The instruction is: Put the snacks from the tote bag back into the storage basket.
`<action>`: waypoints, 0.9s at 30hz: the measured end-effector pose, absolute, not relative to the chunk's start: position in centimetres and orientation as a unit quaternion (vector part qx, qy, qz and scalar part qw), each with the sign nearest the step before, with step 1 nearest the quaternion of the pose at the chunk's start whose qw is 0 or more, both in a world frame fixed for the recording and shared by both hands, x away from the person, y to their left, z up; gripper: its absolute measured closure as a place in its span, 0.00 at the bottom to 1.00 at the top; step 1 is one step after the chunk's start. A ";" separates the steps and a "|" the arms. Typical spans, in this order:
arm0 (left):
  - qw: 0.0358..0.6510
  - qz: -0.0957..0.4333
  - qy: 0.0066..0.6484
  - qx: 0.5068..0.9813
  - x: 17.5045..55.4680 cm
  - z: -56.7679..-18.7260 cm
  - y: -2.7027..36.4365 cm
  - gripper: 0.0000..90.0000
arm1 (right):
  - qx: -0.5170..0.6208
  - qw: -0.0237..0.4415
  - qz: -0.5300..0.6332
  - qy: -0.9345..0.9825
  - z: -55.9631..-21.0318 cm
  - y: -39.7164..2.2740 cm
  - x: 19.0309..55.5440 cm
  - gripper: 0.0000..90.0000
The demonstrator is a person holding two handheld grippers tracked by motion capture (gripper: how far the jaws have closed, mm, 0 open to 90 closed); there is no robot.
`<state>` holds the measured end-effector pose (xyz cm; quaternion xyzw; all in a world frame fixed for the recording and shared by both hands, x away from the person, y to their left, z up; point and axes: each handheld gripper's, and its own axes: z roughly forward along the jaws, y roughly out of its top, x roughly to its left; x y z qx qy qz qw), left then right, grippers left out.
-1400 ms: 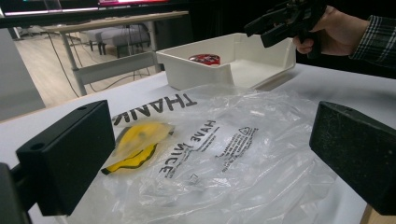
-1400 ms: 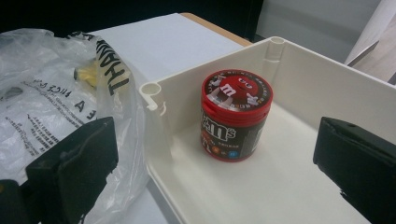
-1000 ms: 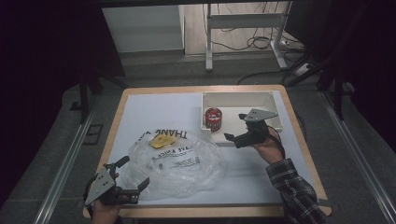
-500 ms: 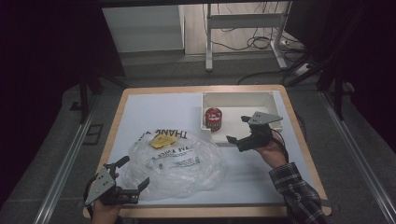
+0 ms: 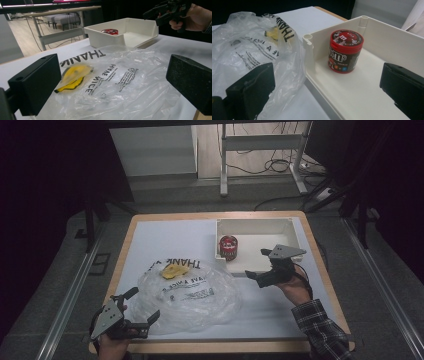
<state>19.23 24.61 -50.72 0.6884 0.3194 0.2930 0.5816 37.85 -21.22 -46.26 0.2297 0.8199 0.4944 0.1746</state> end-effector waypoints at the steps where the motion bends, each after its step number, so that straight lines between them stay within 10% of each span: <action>1: 0.582 0.293 0.319 0.688 19.2 -50.7 24.6 0.00 | 0.230 0.174 0.494 0.820 -46.3 -21.3 37.8 0.00; 27: 0.580 0.295 0.320 0.689 19.2 -50.7 24.6 0.00 | 0.240 0.168 0.526 0.798 -46.3 -23.7 34.7 0.00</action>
